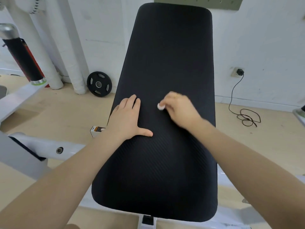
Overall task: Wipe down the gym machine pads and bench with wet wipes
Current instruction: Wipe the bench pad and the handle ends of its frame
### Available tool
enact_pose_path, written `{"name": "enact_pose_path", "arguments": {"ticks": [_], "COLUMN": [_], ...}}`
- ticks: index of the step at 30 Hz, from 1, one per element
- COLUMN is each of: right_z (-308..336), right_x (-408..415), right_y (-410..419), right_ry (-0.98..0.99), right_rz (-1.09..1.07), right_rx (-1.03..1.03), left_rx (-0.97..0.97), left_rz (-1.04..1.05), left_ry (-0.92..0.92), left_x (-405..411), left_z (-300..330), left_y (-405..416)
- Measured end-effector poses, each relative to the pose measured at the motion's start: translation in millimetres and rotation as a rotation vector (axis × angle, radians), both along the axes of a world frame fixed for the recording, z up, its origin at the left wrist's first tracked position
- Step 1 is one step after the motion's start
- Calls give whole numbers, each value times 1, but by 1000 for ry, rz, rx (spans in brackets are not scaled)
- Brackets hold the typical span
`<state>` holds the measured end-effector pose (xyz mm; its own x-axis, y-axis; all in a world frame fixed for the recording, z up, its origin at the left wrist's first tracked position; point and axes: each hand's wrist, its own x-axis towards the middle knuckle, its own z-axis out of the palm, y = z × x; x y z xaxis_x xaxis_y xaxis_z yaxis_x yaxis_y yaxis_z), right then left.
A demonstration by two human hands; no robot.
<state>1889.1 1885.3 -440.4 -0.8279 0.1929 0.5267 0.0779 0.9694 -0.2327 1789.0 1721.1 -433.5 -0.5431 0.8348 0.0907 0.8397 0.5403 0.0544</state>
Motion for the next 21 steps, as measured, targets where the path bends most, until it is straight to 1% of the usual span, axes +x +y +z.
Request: {"name": "enact_pose_path", "arguments": {"ticks": [4, 5, 6, 7, 9, 10, 12, 13, 15, 18, 21], "right_z": [-32, -32, -27, -20, -2, 5, 9, 7, 0, -16, -37], "right_x": [51, 54, 51, 44, 30, 26, 22, 22, 27, 54, 96], "right_y": [-56, -55, -47, -33, 3, 22, 48, 52, 46, 17, -24], "right_ry": [-230, -250, -213, -126, 97, 147, 115, 77, 35, 31, -101], "right_rz": [170, 192, 185, 129, -105, -229, -383, -397, -332, -89, 76], "right_rx": [50, 61, 56, 37, 4, -26, -87, -83, -14, 13, 0], "left_rx": [-4, -3, 1, 9, 29, 41, 70, 83, 95, 99, 81], "left_rz": [8, 7, 4, -4, -32, -49, -86, -97, -107, -118, -139], "left_ry": [-7, -13, -21, -25, -30, -39, -82, -107, -128, -108, -90], "left_x": [4, 6, 7, 9, 14, 16, 22, 25, 32, 42, 51], "left_z": [-1, 0, 0, 1, 1, 0, -3, -4, -8, -12, -13], "left_y": [-1, -1, -1, 0, 0, 0, -1, -2, -4, -2, 4]}}
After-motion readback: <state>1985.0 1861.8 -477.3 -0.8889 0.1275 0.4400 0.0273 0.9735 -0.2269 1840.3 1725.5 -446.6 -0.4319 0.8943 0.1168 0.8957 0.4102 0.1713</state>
